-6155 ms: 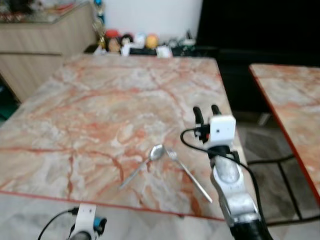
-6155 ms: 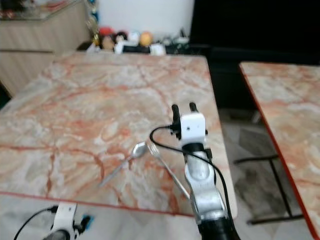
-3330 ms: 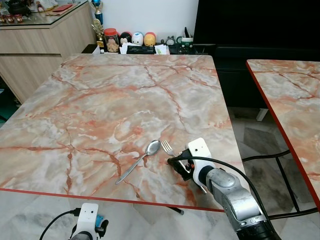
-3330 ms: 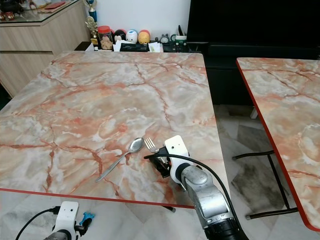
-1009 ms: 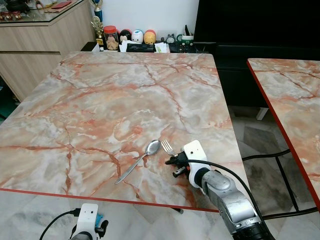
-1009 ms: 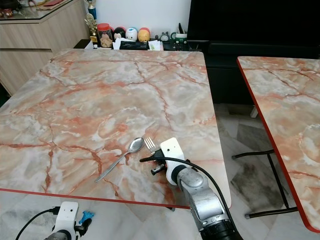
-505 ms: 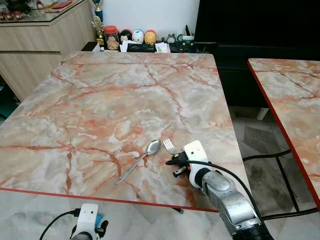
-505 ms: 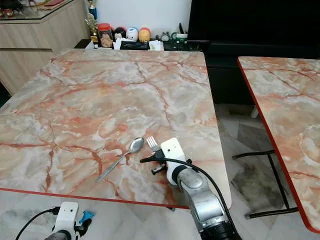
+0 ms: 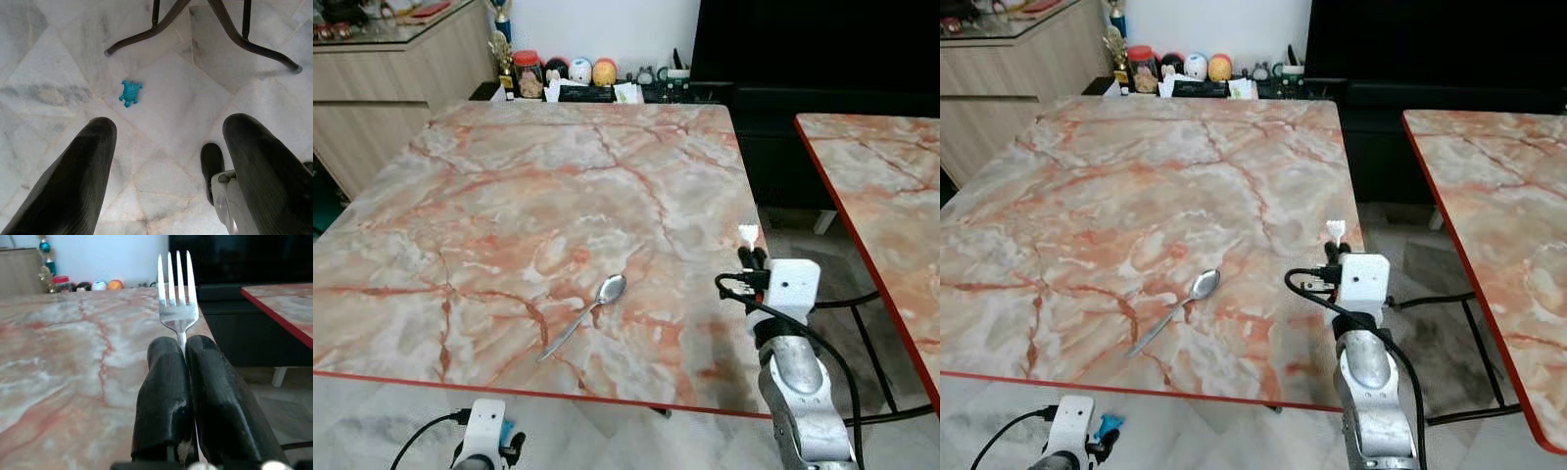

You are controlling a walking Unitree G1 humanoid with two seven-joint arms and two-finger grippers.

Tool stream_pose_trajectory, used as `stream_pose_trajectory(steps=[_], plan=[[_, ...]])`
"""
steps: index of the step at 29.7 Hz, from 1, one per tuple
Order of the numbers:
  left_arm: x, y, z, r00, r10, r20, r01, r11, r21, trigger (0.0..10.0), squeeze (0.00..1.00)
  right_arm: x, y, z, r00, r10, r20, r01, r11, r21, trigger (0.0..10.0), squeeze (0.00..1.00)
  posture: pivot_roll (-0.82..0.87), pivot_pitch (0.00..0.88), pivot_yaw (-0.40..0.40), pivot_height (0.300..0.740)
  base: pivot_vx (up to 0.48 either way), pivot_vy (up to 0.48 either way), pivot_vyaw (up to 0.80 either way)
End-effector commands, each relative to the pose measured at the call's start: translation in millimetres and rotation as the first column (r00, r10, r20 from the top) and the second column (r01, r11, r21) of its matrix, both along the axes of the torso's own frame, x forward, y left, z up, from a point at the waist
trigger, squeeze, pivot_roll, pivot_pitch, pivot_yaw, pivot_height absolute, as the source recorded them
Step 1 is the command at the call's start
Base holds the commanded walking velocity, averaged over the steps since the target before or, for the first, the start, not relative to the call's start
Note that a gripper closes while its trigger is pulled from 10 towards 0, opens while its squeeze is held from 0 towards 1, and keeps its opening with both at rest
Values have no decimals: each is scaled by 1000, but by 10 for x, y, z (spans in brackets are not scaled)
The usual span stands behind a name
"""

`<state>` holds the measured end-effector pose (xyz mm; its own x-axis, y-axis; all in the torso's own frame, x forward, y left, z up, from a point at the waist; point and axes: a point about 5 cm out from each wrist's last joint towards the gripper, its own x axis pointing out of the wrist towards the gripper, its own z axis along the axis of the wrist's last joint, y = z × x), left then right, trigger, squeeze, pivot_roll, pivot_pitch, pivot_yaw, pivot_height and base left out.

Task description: Setting the table

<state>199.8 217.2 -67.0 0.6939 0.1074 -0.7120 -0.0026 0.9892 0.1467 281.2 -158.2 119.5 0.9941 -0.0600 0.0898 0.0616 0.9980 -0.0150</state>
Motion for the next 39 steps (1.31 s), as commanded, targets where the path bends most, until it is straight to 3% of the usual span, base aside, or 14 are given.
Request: stream_pose_trajectory(steps=[1, 9, 27, 39], plan=[[-52, 8, -32, 1000, 0, -29, 0, 1000, 4, 10000, 0, -26, -11, 71, 998, -15, 61, 15, 1000, 6, 10000, 0, 65, 0, 22, 740, 0, 0, 0], [-24, 2, -17, 1000, -20, -20, 20, 1000, 8, 10000, 0, 28, -31, 158, 992, -24, 126, 24, 1000, -2, 10000, 0, 62, 0, 18, 740, 0, 0, 0], [-22, -25, -19, 1000, -20, -13, 20, 1000, -4, 10000, 0, 91, -77, 369, 971, -64, 231, 69, 998, -15, 10000, 0, 55, 0, 12, 740, 0, -316, 0], [6, -36, -7, 1000, -5, -2, 5, 1000, -12, 10000, 0, 115, -2, 492, 957, -38, 289, 48, 998, -29, 10000, 0, 55, 0, 11, 740, 0, -350, 0]])
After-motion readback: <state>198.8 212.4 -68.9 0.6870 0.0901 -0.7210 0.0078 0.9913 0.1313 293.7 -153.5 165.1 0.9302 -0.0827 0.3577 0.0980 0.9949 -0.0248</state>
